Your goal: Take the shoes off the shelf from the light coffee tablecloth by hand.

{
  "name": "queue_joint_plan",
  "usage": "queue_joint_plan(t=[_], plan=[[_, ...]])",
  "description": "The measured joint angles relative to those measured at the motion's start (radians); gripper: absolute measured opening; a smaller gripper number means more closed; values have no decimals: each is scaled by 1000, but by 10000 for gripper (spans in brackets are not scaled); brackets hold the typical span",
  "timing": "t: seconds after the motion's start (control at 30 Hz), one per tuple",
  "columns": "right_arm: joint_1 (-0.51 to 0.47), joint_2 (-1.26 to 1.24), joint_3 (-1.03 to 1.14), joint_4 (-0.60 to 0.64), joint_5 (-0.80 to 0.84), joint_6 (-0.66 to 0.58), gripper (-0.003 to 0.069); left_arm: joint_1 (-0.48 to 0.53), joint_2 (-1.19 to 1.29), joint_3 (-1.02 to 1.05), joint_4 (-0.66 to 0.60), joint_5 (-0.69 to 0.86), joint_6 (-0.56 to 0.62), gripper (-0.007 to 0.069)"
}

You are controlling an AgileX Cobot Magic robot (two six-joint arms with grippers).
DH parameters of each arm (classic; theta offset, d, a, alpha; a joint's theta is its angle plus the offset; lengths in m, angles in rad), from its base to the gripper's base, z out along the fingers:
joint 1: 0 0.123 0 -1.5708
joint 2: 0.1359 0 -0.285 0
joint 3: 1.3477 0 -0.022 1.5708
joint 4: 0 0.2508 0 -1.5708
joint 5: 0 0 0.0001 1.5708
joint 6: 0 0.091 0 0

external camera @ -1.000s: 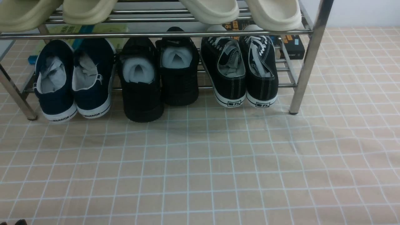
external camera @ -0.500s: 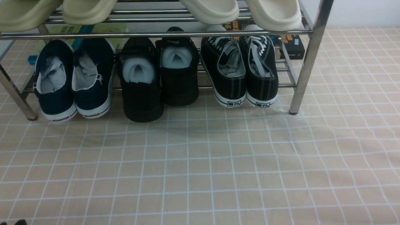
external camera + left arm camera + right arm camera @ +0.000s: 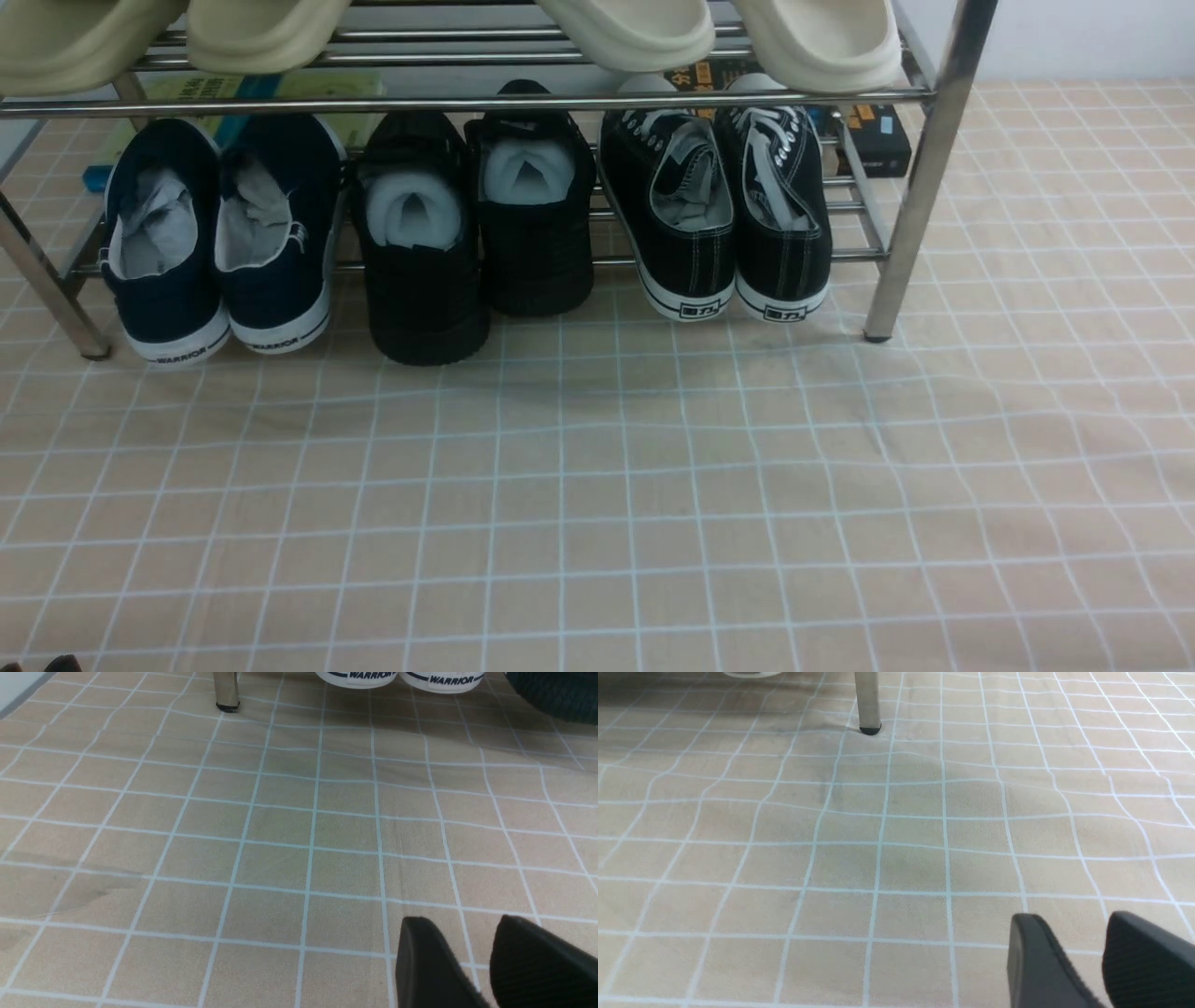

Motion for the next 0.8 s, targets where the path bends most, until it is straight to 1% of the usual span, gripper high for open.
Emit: queue_joint_plan(t=[0.1, 0.13, 0.17, 0.27, 0.3, 0.33, 0.43, 0.47, 0.53, 0.57, 0.6, 0.63, 0.67, 0.77, 0.8], plan=[[0, 0, 2, 185, -8, 136, 240, 0, 0, 0, 0, 0, 0, 242], [0, 0, 5, 265, -8, 181, 240, 0, 0, 0, 0, 0, 0, 242], [0, 0, 6, 312, -8, 223, 240, 0, 0, 0, 0, 0, 0, 242], [0, 0, 10, 526, -8, 341, 240, 0, 0, 0, 0, 0, 0, 242], [0, 0, 10, 535, -8, 349, 240, 0, 0, 0, 0, 0, 0, 242], [0, 0, 10, 591, -11, 365, 240, 0, 0, 0, 0, 0, 0, 242], [0, 0, 10, 692, -25, 380, 240, 0, 0, 0, 0, 0, 0, 242], [0, 0, 10, 699, -25, 380, 240, 0, 0, 0, 0, 0, 0, 242], [0, 0, 10, 781, -31, 347, 240, 0, 0, 0, 0, 0, 0, 242], [0, 0, 10, 781, -31, 342, 240, 0, 0, 0, 0, 0, 0, 242], [0, 0, 5, 827, -31, 296, 240, 0, 0, 0, 0, 0, 0, 242], [0, 0, 1, 836, -31, 279, 240, 0, 0, 0, 0, 0, 0, 242], [0, 0, -32, 867, -31, 179, 240, 0, 0, 0, 0, 0, 0, 242], [0, 0, -133, 890, -68, -51, 232, 0, 0, 0, 0, 0, 0, 242], [0, 4, -156, 895, -81, -93, 224, 0, 0, 0, 0, 0, 0, 242]])
